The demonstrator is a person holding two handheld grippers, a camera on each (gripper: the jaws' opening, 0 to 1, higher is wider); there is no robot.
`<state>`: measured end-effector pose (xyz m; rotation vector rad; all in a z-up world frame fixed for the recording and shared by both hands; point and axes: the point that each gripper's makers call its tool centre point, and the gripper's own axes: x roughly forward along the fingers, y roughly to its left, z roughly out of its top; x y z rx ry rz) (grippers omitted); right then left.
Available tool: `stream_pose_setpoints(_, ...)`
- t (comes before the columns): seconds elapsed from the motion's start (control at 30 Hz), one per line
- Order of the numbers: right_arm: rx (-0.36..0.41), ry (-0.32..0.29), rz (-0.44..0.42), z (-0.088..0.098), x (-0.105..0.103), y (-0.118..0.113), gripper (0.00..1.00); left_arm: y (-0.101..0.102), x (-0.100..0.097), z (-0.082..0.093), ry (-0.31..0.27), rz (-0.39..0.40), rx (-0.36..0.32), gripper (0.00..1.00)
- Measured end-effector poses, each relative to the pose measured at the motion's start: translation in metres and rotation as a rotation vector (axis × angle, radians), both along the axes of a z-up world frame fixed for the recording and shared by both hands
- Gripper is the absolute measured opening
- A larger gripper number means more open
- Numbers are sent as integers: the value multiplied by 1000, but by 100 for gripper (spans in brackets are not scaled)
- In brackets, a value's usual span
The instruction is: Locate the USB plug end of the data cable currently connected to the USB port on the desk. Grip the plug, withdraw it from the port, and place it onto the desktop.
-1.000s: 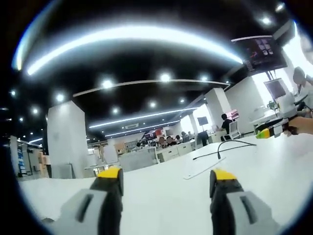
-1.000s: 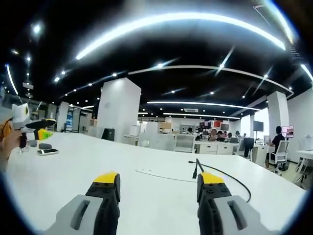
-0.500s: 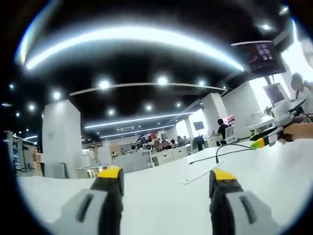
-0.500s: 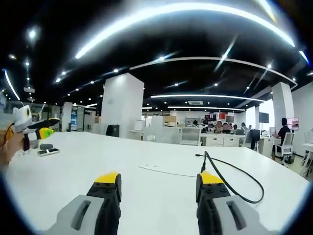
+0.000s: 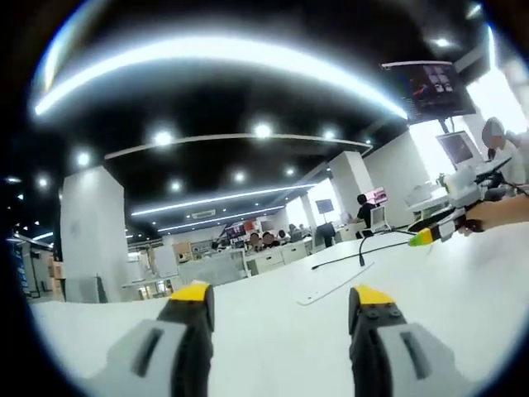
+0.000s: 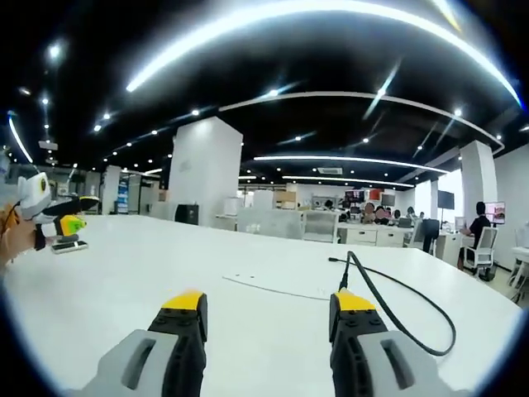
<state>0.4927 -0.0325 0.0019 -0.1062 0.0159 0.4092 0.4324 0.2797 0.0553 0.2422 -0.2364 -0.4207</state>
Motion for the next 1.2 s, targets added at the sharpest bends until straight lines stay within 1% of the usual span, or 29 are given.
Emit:
stream_pose_setpoints(0.03,-1,0,-1,0,2,0,61,1,2,0,-3,0,-12,61)
stream_pose_setpoints(0.1,10,2,-6,-1,7,-1,62,1,7,1,-2,-6,-30,64)
stream_pose_setpoints(0.17,16,14,-16,-2,13,-2,62,-1,11,-1,8,-12,-30,66)
stream_pose_setpoints(0.27,21,26,-26,-5,20,-4,62,-4,19,-7,31,-17,-13,66)
stream_pose_setpoints(0.37,32,33,-34,-6,27,-8,62,-5,24,-9,31,-18,-14,67)
stream_pose_setpoints(0.47,38,27,-49,-7,32,-11,62,-5,28,-11,39,-17,-24,67)
stream_pose_setpoints(0.53,37,26,-54,-9,35,-13,62,-5,31,-13,45,-18,-25,67)
stream_pose_setpoints(0.6,33,29,-63,-13,42,-16,62,-5,36,-17,54,-14,-16,67)
stream_pose_setpoints(0.63,27,28,-67,-14,45,-17,62,-3,39,-16,38,-6,-29,67)
stream_pose_setpoints(0.73,-19,12,-92,-18,56,-22,62,-1,45,-19,32,2,-29,67)
stream_pose_setpoints(0.8,-15,18,-101,-20,62,-25,61,0,49,-22,31,9,-20,67)
stream_pose_setpoints(0.9,4,30,-106,-23,69,-28,61,1,53,-26,35,4,-25,67)
stream_pose_setpoints(0.97,0,35,-111,-26,72,-29,60,1,57,-32,47,4,-18,67)
stream_pose_setpoints(1.07,-11,34,-121,-29,77,-31,60,1,63,-36,54,2,-18,67)
stream_pose_setpoints(1.2,-7,35,-137,-29,84,-36,60,-1,69,-39,64,-3,-18,67)
